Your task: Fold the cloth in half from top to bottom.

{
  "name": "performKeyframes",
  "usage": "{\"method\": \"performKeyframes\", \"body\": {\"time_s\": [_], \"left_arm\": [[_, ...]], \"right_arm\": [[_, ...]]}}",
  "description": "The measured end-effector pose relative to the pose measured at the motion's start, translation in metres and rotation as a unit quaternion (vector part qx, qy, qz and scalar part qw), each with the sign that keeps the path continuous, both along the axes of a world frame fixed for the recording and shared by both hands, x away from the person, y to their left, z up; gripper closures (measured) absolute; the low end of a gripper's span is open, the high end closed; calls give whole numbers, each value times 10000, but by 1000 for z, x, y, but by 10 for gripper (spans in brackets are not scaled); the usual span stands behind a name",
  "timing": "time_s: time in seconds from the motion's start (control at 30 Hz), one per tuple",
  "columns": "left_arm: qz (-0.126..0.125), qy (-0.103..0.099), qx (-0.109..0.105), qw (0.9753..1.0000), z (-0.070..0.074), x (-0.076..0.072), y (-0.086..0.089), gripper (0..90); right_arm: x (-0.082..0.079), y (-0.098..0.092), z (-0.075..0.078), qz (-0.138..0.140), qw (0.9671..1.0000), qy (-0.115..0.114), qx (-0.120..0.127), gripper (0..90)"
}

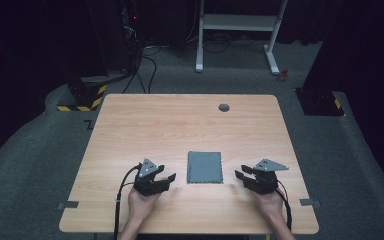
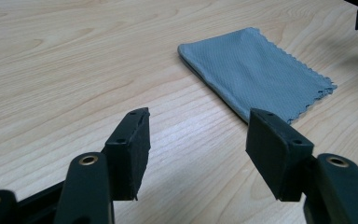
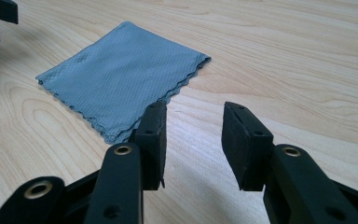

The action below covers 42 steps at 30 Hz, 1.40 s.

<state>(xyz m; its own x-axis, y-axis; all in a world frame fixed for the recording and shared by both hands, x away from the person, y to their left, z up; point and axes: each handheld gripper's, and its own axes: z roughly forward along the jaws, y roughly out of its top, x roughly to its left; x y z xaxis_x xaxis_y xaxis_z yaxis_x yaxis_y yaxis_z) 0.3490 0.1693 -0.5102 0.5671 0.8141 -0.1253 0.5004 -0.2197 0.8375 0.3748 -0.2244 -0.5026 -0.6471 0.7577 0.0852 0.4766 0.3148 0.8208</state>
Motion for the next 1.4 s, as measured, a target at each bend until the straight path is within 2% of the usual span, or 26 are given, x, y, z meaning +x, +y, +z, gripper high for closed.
{"method": "performKeyframes", "body": {"time_s": [0.47, 0.77, 1.2, 1.33, 1.4], "left_arm": [[158, -8, 9, 9999, -3, -11, 16, 397], [282, 58, 110, 9995, -9, -15, 24, 396], [514, 136, 347, 9980, -14, -14, 33, 397], [575, 230, 469, 9970, -16, -11, 36, 394], [634, 208, 539, 9963, -15, -11, 37, 394]], "right_arm": [[-11, -11, 0, -101, 9999, -15, -51, 602], [-15, -21, -3, -227, 9997, -2, -79, 602], [-17, -33, -9, -450, 9983, 58, -368, 594], [-16, -37, -12, -510, 9976, 96, -455, 586], [-16, -37, -13, -540, 9972, 114, -507, 571]]}}
